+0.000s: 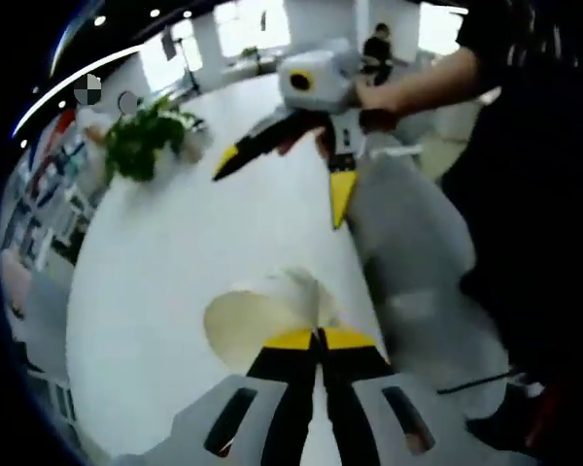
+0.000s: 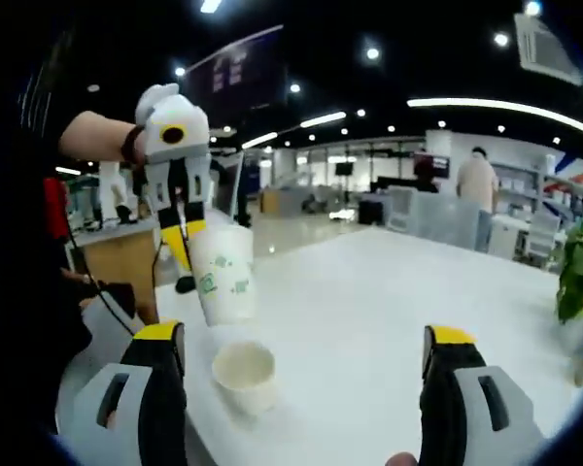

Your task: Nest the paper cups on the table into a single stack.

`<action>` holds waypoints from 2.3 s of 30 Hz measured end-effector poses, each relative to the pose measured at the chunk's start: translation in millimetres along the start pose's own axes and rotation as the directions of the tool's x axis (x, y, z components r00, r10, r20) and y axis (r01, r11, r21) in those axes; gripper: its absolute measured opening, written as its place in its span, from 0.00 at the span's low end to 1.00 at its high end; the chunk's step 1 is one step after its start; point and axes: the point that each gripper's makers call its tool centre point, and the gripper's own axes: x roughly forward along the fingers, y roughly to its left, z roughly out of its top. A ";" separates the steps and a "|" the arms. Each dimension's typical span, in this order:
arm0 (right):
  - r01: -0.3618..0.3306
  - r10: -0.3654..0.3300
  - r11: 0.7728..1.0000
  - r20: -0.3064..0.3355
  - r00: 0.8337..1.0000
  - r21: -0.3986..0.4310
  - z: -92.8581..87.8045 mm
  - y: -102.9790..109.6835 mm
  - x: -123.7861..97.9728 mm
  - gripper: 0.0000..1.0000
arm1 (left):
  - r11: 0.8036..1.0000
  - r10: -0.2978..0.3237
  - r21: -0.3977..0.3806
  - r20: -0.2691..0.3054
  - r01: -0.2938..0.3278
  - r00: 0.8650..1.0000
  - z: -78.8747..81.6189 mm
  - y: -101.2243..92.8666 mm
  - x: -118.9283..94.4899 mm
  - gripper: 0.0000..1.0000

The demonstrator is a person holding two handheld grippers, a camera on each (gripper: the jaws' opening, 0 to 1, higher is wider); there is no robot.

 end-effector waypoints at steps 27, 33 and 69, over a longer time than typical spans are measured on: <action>-0.063 0.056 0.995 -0.087 0.995 -0.077 -31.4 13.4 6.0 1.00 | 0.980 -0.082 0.152 -0.269 0.126 0.960 -23.0 -7.2 58.0 0.00; -0.052 0.047 0.997 -0.086 0.995 -0.050 -36.0 9.1 2.4 1.00 | 0.982 -0.105 0.123 -0.283 0.144 0.953 -21.9 -6.6 68.6 0.00; -0.052 0.055 0.998 -0.094 0.994 0.028 -57.1 13.1 8.2 1.00 | 0.989 -0.137 0.016 -0.215 0.144 0.967 -31.2 -9.3 88.2 0.26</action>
